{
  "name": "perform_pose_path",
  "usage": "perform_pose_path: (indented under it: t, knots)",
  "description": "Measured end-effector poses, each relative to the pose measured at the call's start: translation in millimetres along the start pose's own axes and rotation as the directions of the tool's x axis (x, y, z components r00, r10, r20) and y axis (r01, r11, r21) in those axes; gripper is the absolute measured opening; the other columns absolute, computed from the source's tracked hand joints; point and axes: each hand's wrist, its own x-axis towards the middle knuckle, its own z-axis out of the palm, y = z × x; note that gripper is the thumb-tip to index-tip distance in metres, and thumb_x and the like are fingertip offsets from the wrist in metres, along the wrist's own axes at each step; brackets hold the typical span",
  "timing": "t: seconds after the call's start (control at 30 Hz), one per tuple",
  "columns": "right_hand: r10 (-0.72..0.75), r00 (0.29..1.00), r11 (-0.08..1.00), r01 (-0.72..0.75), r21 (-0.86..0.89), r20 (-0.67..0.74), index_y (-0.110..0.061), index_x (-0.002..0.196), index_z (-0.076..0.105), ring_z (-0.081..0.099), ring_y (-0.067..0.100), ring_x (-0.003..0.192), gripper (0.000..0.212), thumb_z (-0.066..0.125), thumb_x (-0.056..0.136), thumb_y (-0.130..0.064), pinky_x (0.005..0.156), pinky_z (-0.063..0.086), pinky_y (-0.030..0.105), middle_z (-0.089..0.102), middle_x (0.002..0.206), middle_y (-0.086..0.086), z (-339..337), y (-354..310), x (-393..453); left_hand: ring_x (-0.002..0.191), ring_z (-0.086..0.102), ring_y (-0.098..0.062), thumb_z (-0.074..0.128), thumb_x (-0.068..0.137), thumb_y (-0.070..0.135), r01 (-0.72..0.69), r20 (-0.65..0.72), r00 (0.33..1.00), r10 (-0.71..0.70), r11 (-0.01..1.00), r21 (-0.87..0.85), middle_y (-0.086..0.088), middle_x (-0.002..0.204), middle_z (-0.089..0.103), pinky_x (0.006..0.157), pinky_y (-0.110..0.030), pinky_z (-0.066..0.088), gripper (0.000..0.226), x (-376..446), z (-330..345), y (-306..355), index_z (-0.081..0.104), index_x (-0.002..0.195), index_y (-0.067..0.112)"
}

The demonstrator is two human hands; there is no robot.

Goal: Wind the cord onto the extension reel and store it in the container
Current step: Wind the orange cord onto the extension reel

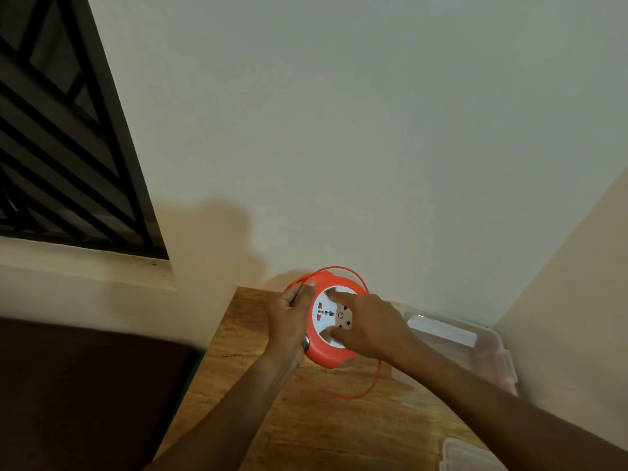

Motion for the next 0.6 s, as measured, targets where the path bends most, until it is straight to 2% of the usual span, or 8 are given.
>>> perform_pose_path:
  t: [0.1, 0.17, 0.23, 0.3, 0.33, 0.4, 0.5, 0.6]
  knots:
    - [-0.135, 0.983, 0.978, 0.112, -0.177, -0.128, -0.044, 0.136, 0.047, 0.067, 0.021, 0.093, 0.051, 0.056, 0.087, -0.050, 0.075, 0.052, 0.032, 0.070, 0.111, -0.001, -21.8, 0.8, -1.8, 0.085, 0.081, -0.026, 0.068, 0.097, 0.033, 0.049, 0.009, 0.999, -0.049, 0.998, -0.033, -0.001, 0.100, 0.083, 0.066, -0.037, 0.065, 0.022, 0.1, -4.6, 5.3, 0.075, 0.117, 0.025]
    - [-0.248, 0.935, 0.955, 0.192, -0.226, -0.254, -0.038, 0.131, 0.054, 0.066, 0.024, 0.092, 0.042, 0.055, 0.089, -0.042, 0.076, 0.051, 0.034, 0.070, 0.103, 0.001, -37.9, 2.5, 4.7, 0.089, 0.080, -0.027, 0.069, 0.097, 0.034, 0.016, 0.039, 0.999, -0.017, 1.000, 0.018, 0.001, 0.101, 0.083, 0.069, -0.039, 0.066, 0.021, 1.0, -6.1, 5.8, 0.075, 0.116, 0.028]
    - [-0.236, 0.935, 0.968, 0.202, -0.151, -0.265, -0.030, 0.133, 0.054, 0.060, 0.025, 0.107, 0.048, 0.062, 0.087, -0.040, 0.084, 0.052, 0.038, 0.063, 0.120, 0.002, -48.6, 2.8, 14.8, 0.092, 0.080, -0.026, 0.070, 0.096, 0.035, -0.017, 0.069, 0.998, 0.012, 0.998, 0.068, 0.003, 0.102, 0.082, 0.076, -0.043, 0.067, 0.020, -1.5, -5.7, 5.4, 0.074, 0.115, 0.030]
    - [-0.161, 0.974, 0.987, 0.155, -0.049, -0.160, -0.026, 0.130, 0.058, 0.057, 0.023, 0.110, 0.045, 0.065, 0.087, -0.038, 0.089, 0.051, 0.038, 0.059, 0.125, 0.002, -51.7, 1.9, 25.0, 0.089, 0.080, -0.023, 0.071, 0.094, 0.037, -0.031, 0.090, 0.996, 0.021, 0.994, 0.106, 0.005, 0.101, 0.083, 0.073, -0.039, 0.067, 0.018, -4.2, -4.2, 3.9, 0.075, 0.111, 0.033]
    - [-0.147, 0.983, 0.989, 0.147, -0.006, -0.113, -0.024, 0.123, 0.063, 0.060, 0.019, 0.102, 0.035, 0.064, 0.089, -0.035, 0.087, 0.052, 0.036, 0.062, 0.118, 0.001, -50.7, 1.1, 28.7, 0.087, 0.081, -0.022, 0.072, 0.093, 0.037, -0.030, 0.096, 0.995, 0.019, 0.993, 0.117, 0.006, 0.099, 0.083, 0.069, -0.036, 0.066, 0.017, -5.5, -4.3, 4.3, 0.075, 0.110, 0.034]
    - [-0.146, 0.984, 0.979, 0.159, 0.131, -0.102, -0.021, 0.104, 0.071, 0.061, 0.007, 0.081, 0.017, 0.061, 0.092, -0.028, 0.076, 0.052, 0.030, 0.068, 0.097, -0.006, -48.8, 2.6, 31.5, 0.085, 0.081, -0.021, 0.072, 0.093, 0.037, -0.036, 0.113, 0.993, 0.020, 0.989, 0.146, 0.006, 0.098, 0.083, 0.065, -0.032, 0.065, 0.019, -6.5, -4.7, 6.3, 0.076, 0.111, 0.034]
    - [-0.088, 0.994, 0.912, 0.106, 0.396, -0.063, -0.021, 0.090, 0.073, 0.061, -0.001, 0.062, 0.014, 0.060, 0.093, -0.027, 0.061, 0.047, 0.021, 0.067, 0.070, -0.018, -53.9, 8.3, 27.1, 0.083, 0.081, -0.021, 0.071, 0.095, 0.038, -0.044, 0.106, 0.994, 0.024, 0.982, 0.186, 0.006, 0.095, 0.083, 0.066, -0.033, 0.066, 0.018, -5.7, -9.0, 11.7, 0.077, 0.110, 0.033]
    - [-0.077, 0.997, 0.875, 0.060, 0.481, 0.016, -0.022, 0.090, 0.074, 0.052, -0.004, 0.046, 0.014, 0.062, 0.093, -0.027, 0.050, 0.036, 0.012, 0.060, 0.053, -0.024, -67.7, 13.5, 18.0, 0.084, 0.081, -0.022, 0.071, 0.094, 0.040, -0.029, 0.085, 0.996, 0.011, 0.978, 0.209, 0.006, 0.095, 0.083, 0.071, -0.039, 0.068, 0.014, -3.5, -14.9, 15.1, 0.076, 0.107, 0.036]
